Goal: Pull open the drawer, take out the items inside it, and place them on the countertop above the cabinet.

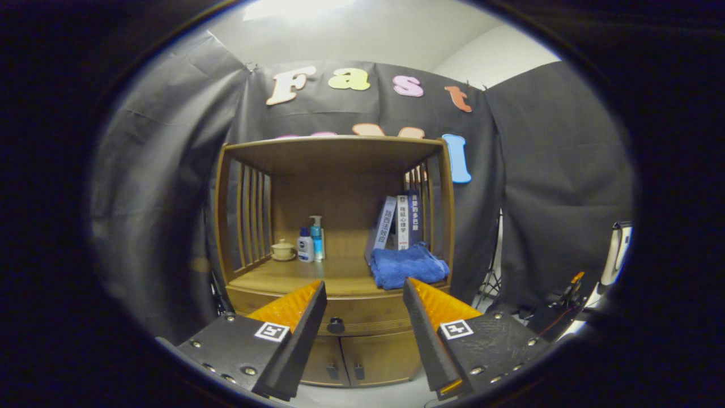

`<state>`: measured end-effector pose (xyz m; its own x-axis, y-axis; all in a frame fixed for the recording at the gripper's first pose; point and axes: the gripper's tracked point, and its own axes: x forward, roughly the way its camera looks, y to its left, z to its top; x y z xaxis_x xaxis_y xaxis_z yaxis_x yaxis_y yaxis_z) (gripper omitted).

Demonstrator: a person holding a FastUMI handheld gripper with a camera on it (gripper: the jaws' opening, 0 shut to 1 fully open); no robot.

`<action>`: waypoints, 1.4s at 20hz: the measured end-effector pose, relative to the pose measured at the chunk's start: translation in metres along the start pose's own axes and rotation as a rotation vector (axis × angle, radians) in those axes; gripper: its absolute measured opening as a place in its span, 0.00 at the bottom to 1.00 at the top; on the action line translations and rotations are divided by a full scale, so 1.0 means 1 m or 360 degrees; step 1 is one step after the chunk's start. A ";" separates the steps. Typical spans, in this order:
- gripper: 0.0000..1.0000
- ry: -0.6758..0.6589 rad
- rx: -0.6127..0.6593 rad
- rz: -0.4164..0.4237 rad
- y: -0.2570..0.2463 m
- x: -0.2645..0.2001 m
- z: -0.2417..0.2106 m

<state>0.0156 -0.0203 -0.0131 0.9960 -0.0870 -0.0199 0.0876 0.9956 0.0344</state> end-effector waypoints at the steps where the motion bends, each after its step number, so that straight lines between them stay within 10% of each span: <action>1: 0.82 0.0009 -0.0003 -0.0044 -0.004 0.006 -0.005; 15: 0.83 0.0621 0.0075 0.0299 0.090 0.120 -0.182; 28: 0.45 0.0760 0.0055 0.0293 0.087 0.161 -0.238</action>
<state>0.1792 0.0612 -0.2512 0.8770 0.1238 -0.4642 -0.0800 0.9904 0.1131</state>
